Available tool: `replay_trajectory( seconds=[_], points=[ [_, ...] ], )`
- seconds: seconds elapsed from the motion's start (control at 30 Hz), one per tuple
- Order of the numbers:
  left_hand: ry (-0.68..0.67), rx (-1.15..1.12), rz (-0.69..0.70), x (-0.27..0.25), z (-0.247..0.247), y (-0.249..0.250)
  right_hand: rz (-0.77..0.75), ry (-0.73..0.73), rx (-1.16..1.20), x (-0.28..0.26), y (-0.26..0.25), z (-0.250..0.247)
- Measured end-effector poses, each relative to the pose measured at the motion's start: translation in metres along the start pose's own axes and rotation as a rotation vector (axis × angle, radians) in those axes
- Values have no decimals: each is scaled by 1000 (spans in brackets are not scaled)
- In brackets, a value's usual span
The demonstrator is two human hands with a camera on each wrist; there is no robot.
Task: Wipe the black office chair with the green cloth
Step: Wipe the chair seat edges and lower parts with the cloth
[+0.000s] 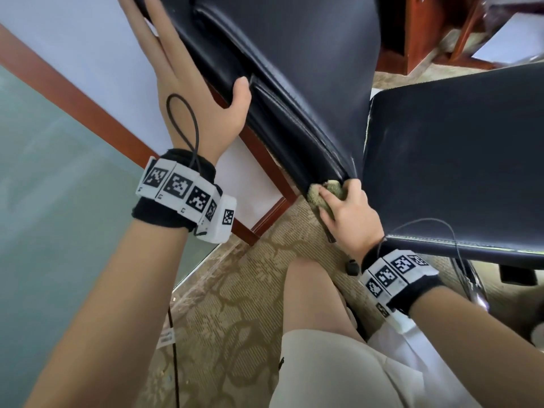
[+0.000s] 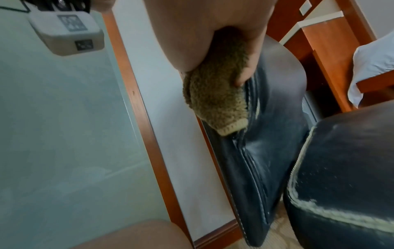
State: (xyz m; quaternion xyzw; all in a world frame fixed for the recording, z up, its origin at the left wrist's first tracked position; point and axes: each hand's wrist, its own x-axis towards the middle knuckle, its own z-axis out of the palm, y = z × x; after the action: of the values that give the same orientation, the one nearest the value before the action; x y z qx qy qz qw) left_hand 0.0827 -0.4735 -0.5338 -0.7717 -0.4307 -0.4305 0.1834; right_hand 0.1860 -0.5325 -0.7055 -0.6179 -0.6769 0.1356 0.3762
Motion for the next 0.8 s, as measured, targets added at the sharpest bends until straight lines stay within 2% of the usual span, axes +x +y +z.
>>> replay_trajectory(
  seconds=[0.03, 0.1, 0.13, 0.2, 0.27, 0.33, 0.43, 0.57, 0.7, 0.8],
  points=[
    [-60, 47, -163, 24, -21, -17, -2, -28, -5, -2, 4, 1],
    [38, 97, -142, 23, -28, -30, -25, -28, 22, -3, 6, -3],
    [42, 39, -83, 29, -27, -38, -47, -8, 48, -3, 5, -7],
    [-16, 37, -109, 24, -27, -25, -117, 78, 94, -2, 0, -20],
    [9, -24, 19, 29, -28, -32, -208, 197, 139, 7, -15, -36],
    [1, -24, 65, 32, -37, -38, -276, 316, 187, 26, -38, -55],
    [-9, -32, 205, 33, -52, -41, -306, 416, 207, 60, -75, -83],
    [-36, -30, 220, 33, -62, -49, -266, 370, 173, 83, -104, -92],
    [-34, -8, 202, 32, -64, -50, -196, 253, 205, 68, -98, -84],
    [-7, 12, 159, 35, -63, -52, -156, 202, 232, 67, -98, -98]
  ],
)
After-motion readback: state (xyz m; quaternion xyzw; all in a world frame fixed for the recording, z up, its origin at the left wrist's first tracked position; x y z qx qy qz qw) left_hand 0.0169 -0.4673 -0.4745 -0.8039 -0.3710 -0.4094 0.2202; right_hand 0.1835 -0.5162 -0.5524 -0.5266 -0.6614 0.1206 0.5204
